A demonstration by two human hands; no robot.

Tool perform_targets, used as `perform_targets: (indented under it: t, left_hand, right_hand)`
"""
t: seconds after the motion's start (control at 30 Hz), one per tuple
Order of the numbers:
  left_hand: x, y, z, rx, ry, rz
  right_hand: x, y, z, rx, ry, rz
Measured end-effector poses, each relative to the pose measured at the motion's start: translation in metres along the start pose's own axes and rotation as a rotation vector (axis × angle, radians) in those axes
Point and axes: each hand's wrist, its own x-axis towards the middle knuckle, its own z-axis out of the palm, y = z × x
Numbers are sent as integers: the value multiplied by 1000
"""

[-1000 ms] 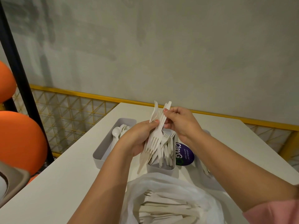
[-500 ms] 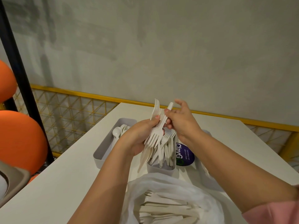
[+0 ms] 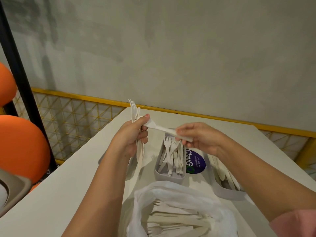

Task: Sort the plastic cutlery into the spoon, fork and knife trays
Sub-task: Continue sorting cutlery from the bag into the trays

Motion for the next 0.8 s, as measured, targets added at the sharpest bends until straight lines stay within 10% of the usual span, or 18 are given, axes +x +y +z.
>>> perform_targets:
  t: [0.13, 0.43, 0.8]
  left_hand:
    - [2, -2, 0, -12, -5, 6]
    - [4, -1, 0, -181, 87, -60]
    - [4, -1, -1, -185, 37, -60]
  right_hand:
    - [-4, 6, 5, -290, -246, 94]
    - [16, 30, 28, -378, 250, 144]
    - [36, 57, 64, -719, 353, 205]
